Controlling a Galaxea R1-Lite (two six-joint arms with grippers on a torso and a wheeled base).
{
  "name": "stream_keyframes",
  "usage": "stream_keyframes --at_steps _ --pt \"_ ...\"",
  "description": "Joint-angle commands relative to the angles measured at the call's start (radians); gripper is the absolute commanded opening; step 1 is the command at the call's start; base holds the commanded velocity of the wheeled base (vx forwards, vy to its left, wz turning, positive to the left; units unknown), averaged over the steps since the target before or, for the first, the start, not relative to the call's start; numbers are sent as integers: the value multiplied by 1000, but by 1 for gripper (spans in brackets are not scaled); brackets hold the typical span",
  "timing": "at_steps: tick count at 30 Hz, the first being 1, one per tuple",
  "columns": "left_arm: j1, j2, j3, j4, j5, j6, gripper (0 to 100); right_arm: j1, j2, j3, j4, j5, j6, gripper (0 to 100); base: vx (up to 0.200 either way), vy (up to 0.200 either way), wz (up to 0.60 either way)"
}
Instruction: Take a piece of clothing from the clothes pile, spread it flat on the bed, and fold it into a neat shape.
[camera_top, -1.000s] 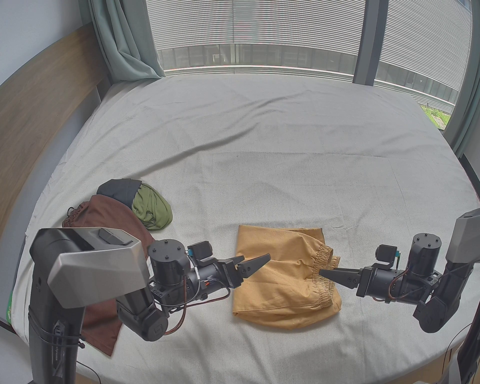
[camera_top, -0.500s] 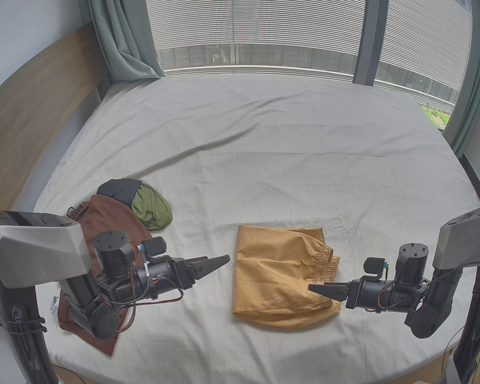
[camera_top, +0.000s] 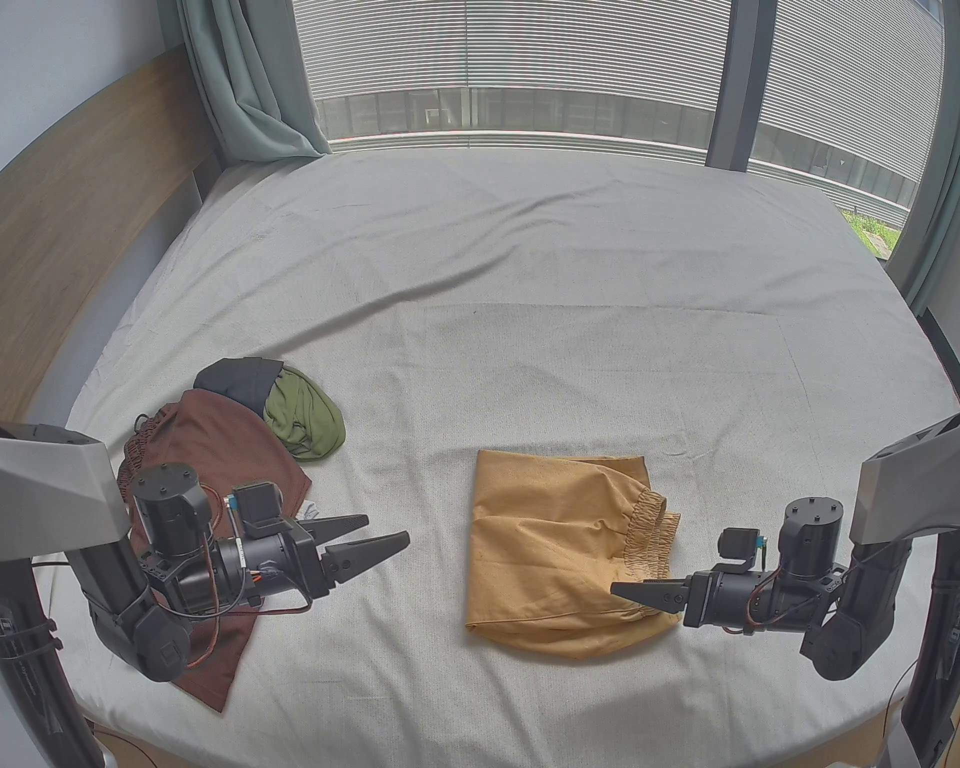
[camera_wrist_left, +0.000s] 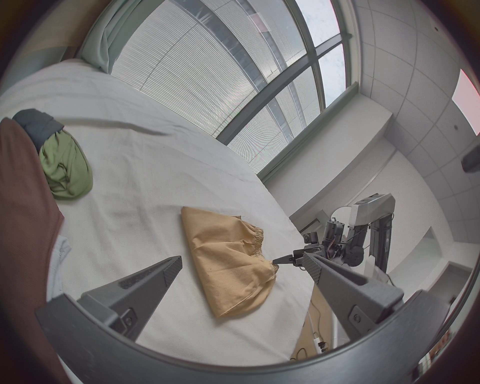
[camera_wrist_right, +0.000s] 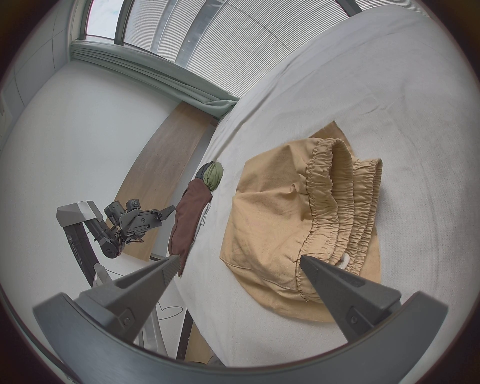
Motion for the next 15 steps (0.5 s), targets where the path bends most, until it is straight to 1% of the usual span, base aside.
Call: stream_keyframes --at_steps 1,4,7,8,9,10,11,15 --pt "40 20 4 0 0 39 100 -1 59 2 -1 1 -1 100 0 0 0" --pt "49 14 1 0 2 41 100 1 67 6 -1 1 -3 100 0 0 0" --pt "66 8 -4 0 2 41 100 -3 88 11 1 1 -38 100 0 0 0" --pt "66 8 -4 0 2 41 100 -3 88 11 1 1 -38 100 0 0 0" --pt "72 8 -6 0 2 42 100 -6 111 11 -1 1 -67 100 0 0 0" --pt "72 8 -6 0 2 42 100 -6 111 11 -1 1 -67 100 0 0 0" --pt "75 9 -6 0 2 44 100 -7 126 13 -1 1 -89 100 0 0 0" --pt "83 8 -6 0 2 51 100 -4 131 13 1 1 -94 100 0 0 0"
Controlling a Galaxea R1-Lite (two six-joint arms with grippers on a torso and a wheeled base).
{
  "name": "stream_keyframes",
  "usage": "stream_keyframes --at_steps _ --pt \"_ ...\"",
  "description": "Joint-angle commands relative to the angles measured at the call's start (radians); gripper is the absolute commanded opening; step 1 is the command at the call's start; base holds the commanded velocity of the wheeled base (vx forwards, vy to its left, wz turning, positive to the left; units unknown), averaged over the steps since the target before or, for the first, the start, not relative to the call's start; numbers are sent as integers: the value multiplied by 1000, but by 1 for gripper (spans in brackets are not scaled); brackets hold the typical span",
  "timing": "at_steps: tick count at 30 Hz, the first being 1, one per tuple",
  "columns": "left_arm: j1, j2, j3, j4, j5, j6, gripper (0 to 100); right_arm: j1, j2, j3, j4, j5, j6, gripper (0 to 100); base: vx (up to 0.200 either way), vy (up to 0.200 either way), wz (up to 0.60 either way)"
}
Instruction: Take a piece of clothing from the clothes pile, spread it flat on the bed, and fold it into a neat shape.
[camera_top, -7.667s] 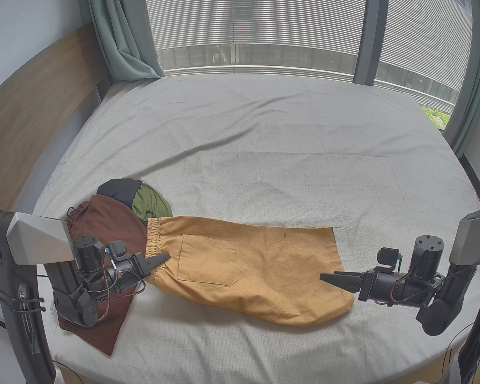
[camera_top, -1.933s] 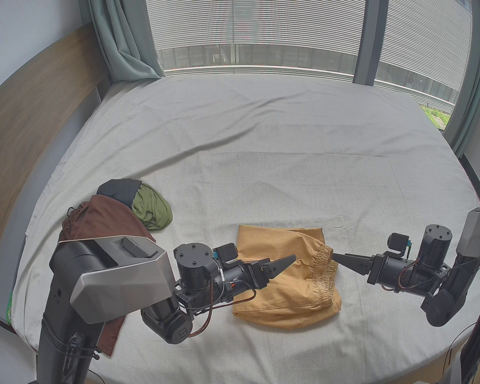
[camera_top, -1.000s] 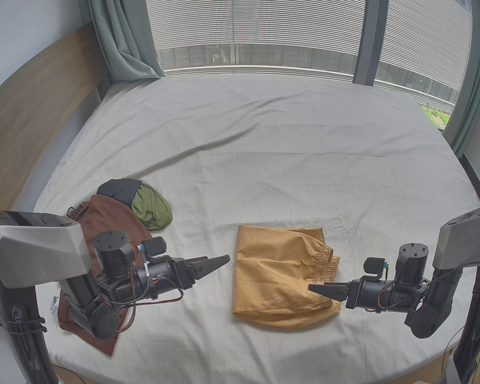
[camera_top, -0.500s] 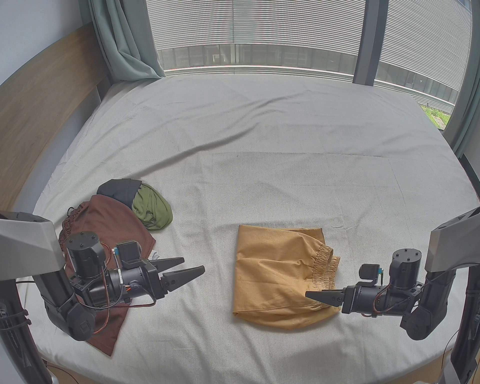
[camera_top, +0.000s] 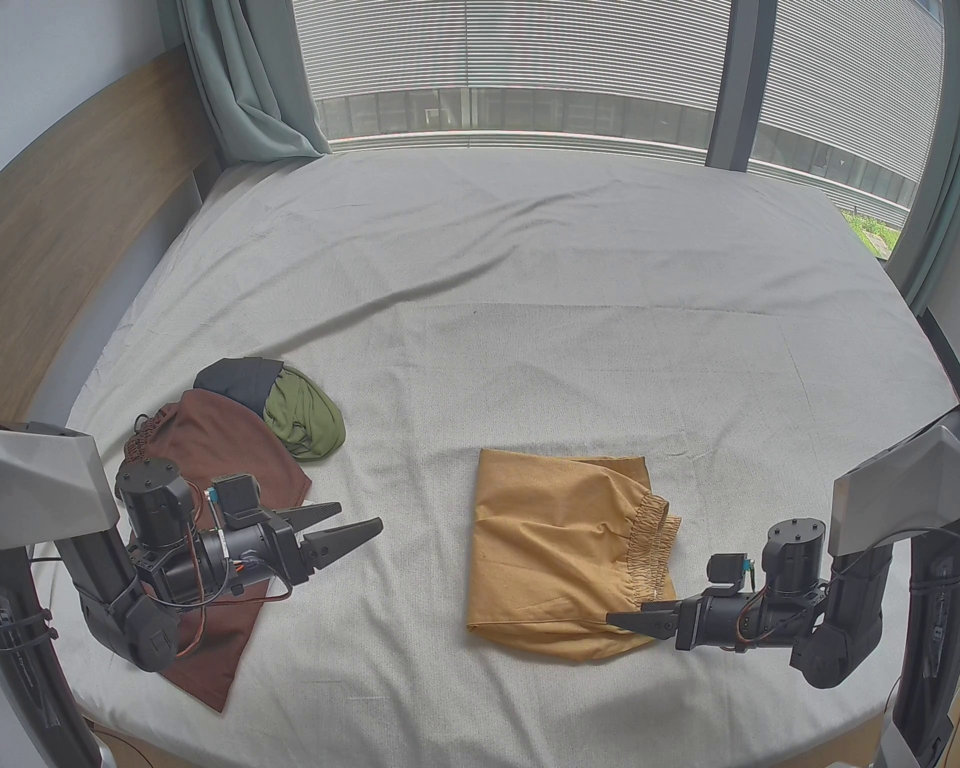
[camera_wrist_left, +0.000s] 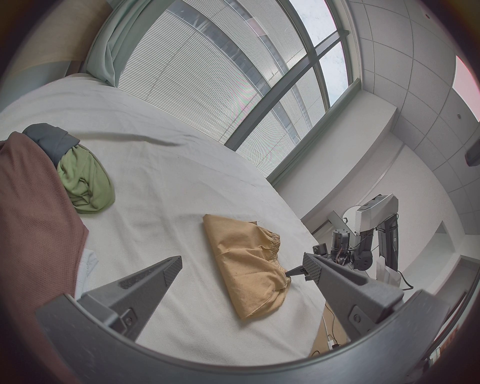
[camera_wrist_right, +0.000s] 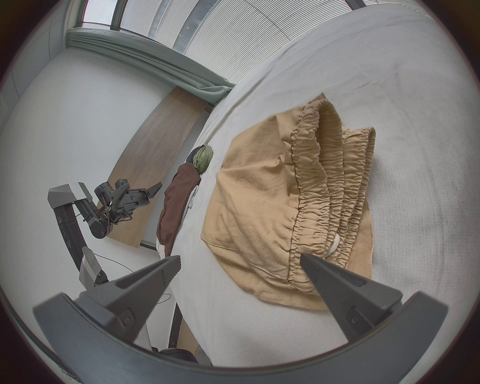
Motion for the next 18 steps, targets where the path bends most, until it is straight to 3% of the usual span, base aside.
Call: stream_keyframes --at_steps 1,10,18 --pt "8 3 -1 -1 0 10 100 1 27 1 2 1 -1 100 0 0 0" --pt "8 10 1 -1 -1 33 100 -3 15 1 0 1 -2 100 0 0 0" --pt "9 7 -1 -1 -1 33 100 -31 -120 30 3 4 -13 100 0 0 0"
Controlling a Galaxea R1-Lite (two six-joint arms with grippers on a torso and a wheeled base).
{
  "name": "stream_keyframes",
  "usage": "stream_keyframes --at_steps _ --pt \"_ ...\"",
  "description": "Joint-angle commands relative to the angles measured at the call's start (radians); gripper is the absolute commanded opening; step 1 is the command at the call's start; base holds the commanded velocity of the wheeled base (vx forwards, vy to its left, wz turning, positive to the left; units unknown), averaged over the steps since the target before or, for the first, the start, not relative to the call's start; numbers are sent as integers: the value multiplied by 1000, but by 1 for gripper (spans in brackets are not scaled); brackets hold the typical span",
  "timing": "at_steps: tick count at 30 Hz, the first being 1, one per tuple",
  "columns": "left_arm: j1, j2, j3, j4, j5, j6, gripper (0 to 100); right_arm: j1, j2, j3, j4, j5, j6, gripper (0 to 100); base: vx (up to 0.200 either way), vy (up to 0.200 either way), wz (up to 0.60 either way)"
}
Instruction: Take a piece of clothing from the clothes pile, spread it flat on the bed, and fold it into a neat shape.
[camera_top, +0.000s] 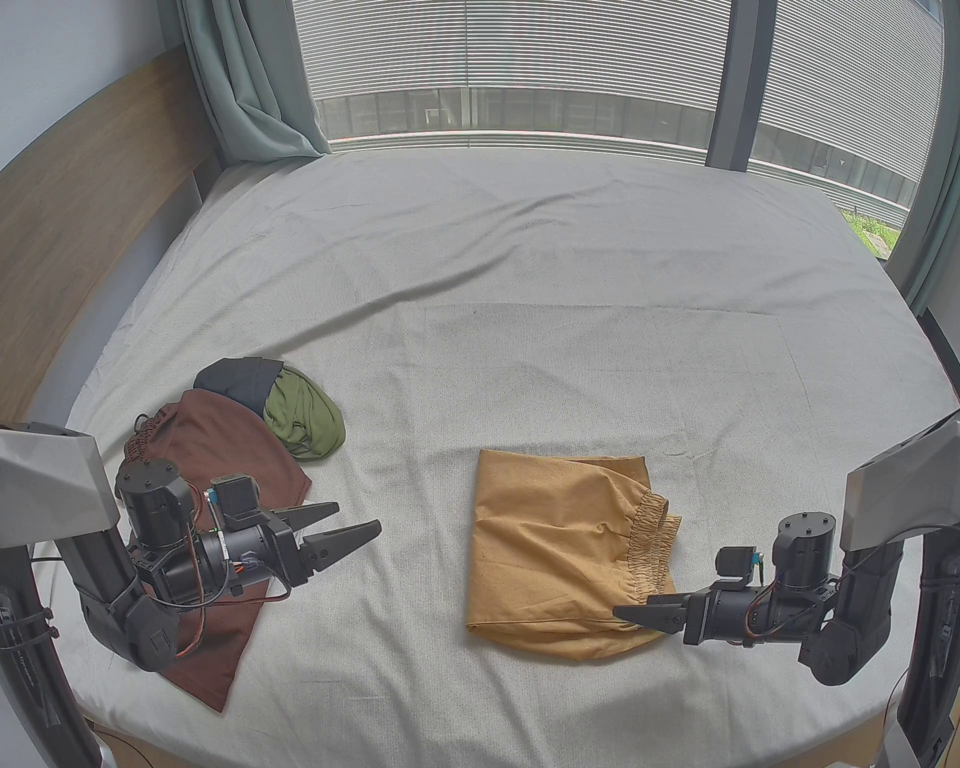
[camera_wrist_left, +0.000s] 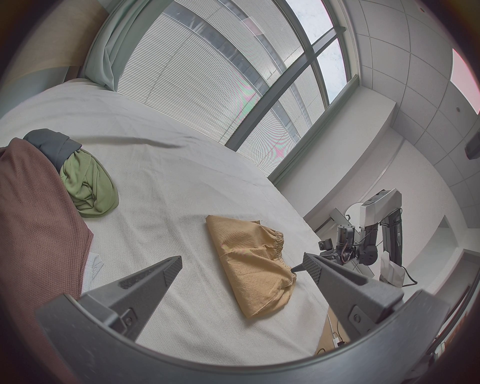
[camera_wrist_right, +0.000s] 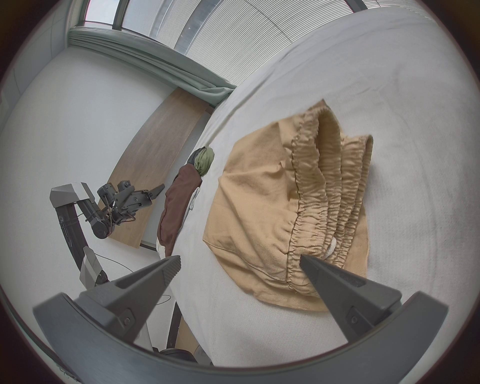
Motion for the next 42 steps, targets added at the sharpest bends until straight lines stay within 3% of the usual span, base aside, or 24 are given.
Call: stream_keyframes --at_steps 1,10,17,42 --pt "0 1 -1 0 0 0 100 -29 -89 16 0 2 -4 100 0 0 0" --pt "0 2 -1 0 0 1 100 -95 -70 12 0 -1 -102 100 0 0 0" --pt "0 5 -1 0 -2 1 100 -129 -15 7 0 -1 -105 100 0 0 0" --pt "-3 16 -1 0 0 23 100 -130 111 -20 -1 2 -99 100 0 0 0"
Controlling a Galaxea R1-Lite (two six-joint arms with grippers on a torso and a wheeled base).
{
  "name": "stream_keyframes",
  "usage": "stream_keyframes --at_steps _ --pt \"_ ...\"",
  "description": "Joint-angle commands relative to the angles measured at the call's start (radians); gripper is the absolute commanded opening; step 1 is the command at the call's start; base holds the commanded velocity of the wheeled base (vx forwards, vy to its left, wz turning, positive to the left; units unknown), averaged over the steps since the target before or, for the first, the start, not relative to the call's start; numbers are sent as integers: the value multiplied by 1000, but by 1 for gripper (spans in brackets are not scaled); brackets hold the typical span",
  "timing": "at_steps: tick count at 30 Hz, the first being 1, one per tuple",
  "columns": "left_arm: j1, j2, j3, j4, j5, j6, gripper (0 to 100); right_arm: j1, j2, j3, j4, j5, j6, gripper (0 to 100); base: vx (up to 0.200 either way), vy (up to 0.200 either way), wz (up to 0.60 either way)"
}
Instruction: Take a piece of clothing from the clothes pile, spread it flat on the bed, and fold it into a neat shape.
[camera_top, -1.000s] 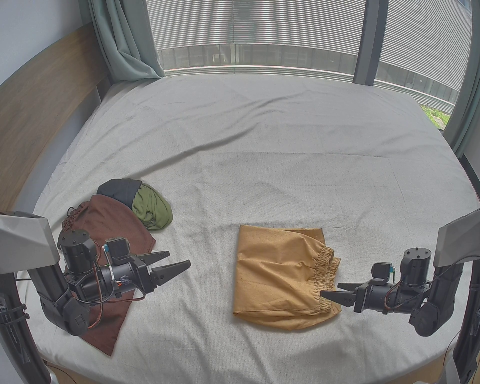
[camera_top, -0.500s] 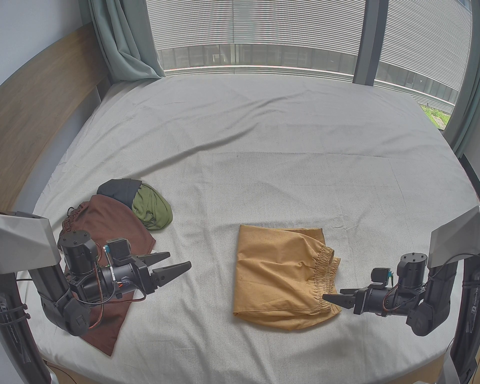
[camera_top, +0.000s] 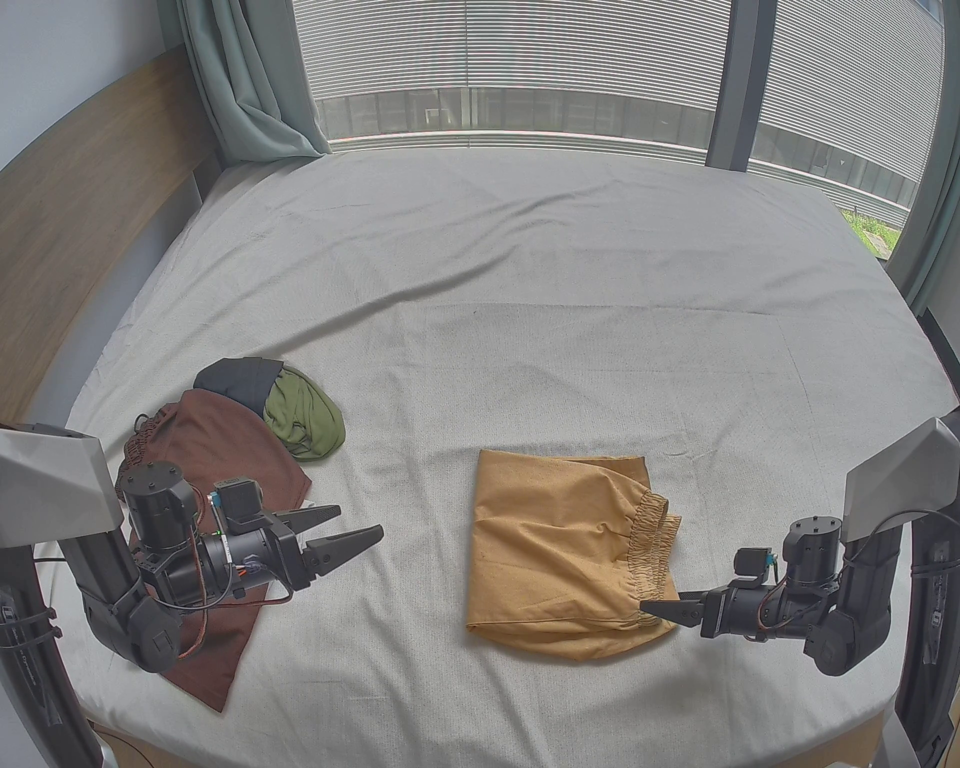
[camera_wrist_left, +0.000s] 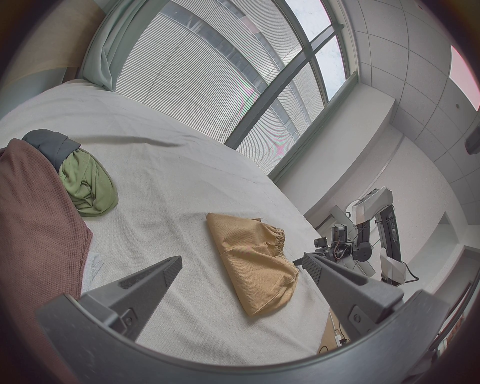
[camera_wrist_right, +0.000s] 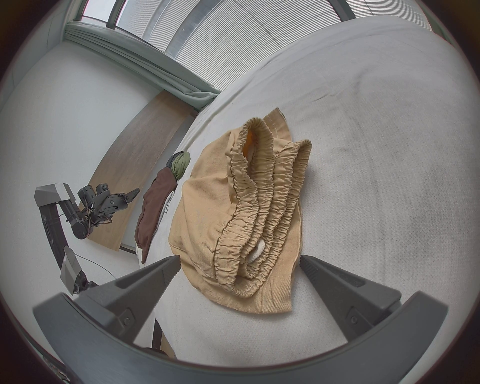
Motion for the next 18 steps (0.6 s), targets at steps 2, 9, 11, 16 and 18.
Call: stream_keyframes --at_steps 2,9,11,16,18 --pt "0 3 1 -1 0 0 100 0 26 -6 0 2 0 100 0 0 0" --pt "0 3 1 -1 0 0 100 3 65 -29 0 2 6 100 0 0 0" --pt "0 3 1 -1 0 0 100 3 69 -32 0 2 6 100 0 0 0" --pt "0 3 0 -1 0 0 100 12 80 -50 0 3 11 100 0 0 0" --pt "0 3 1 -1 0 0 100 17 81 -55 0 3 12 100 0 0 0"
